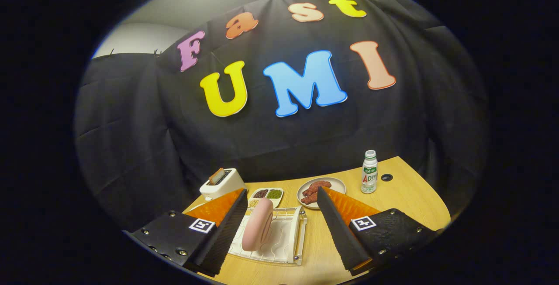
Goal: Take the plate from the dish rack, then take the spoon from the basket and place it into the plate.
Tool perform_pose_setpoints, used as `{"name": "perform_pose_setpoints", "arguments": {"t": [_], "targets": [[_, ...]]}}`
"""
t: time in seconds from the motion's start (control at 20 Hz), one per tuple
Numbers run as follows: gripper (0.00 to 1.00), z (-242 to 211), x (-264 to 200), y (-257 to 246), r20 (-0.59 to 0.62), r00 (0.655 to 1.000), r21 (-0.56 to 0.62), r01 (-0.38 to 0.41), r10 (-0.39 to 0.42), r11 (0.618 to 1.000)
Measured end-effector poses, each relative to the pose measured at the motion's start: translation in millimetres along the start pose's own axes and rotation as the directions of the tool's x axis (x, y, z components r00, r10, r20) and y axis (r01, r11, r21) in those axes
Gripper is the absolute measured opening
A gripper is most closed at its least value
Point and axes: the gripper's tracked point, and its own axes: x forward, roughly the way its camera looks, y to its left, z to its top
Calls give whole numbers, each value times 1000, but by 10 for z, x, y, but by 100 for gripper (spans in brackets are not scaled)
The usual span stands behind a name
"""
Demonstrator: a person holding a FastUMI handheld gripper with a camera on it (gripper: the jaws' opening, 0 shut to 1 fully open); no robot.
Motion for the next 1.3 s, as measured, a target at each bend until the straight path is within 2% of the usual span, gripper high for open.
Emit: {"name": "perform_pose_setpoints", "arguments": {"t": [0.2,0.35,0.55,0.7,0.95,1.0,1.05,1.2,1.3], "targets": [[97,-237,490,219,-170,985,-44,-27,19,999],[98,-470,783,296,-311,951,-49,-15,-1,999],[98,-875,1025,319,-500,865,-94,-7,-41,996],[98,-1202,1161,336,-625,779,-97,-14,-50,995],[98,-1609,1341,447,-758,651,-47,1,-36,999],[95,-1680,1331,482,-775,631,-32,13,-33,999],[86,-1726,1365,481,-785,619,-23,21,-31,1000],[86,-1852,1395,487,-815,579,-23,30,-36,999],[70,-1929,1406,482,-829,558,-40,28,-49,999]]}}
